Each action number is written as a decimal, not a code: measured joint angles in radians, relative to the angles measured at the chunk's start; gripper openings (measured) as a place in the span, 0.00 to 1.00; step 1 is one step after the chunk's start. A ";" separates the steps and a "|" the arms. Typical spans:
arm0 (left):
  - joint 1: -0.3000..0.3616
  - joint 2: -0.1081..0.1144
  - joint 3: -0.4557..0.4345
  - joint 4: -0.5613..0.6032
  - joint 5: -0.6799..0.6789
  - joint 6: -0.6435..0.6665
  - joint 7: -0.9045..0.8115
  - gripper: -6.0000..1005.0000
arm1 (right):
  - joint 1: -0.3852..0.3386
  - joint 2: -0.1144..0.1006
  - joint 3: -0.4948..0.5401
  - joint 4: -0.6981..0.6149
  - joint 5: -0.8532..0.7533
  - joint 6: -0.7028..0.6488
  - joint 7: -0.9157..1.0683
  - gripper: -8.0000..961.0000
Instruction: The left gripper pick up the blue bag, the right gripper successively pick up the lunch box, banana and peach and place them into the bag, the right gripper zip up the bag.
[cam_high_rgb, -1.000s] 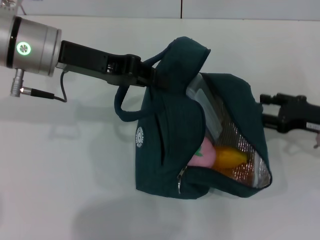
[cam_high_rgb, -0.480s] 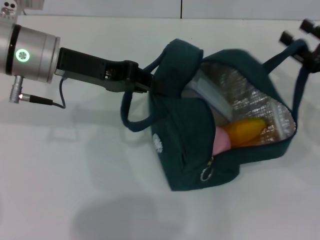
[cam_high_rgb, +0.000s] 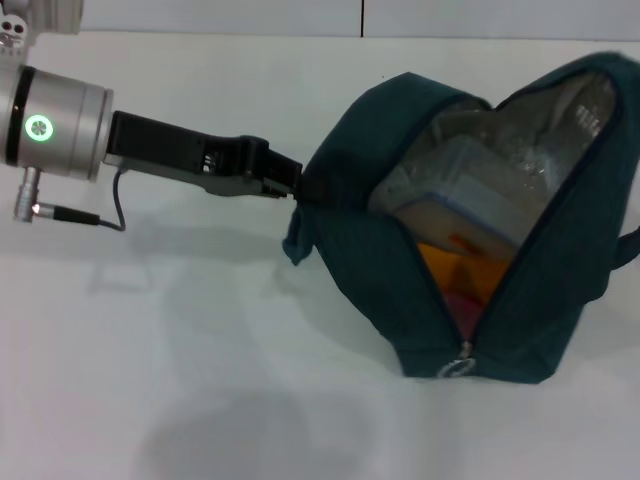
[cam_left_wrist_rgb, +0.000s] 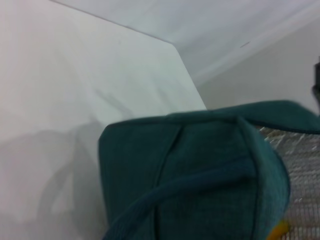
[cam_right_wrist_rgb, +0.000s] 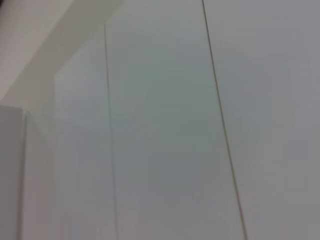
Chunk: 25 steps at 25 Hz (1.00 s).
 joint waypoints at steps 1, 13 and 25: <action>0.002 -0.002 0.001 -0.003 0.000 0.000 0.005 0.05 | -0.005 -0.001 0.000 -0.029 -0.002 0.001 0.039 0.67; -0.006 -0.014 0.002 -0.126 0.005 -0.024 0.104 0.05 | 0.077 0.003 -0.003 -0.033 -0.304 0.201 0.246 0.67; 0.009 0.015 -0.003 -0.127 0.016 -0.085 0.107 0.05 | 0.035 -0.037 0.003 -0.036 -0.435 0.091 0.335 0.66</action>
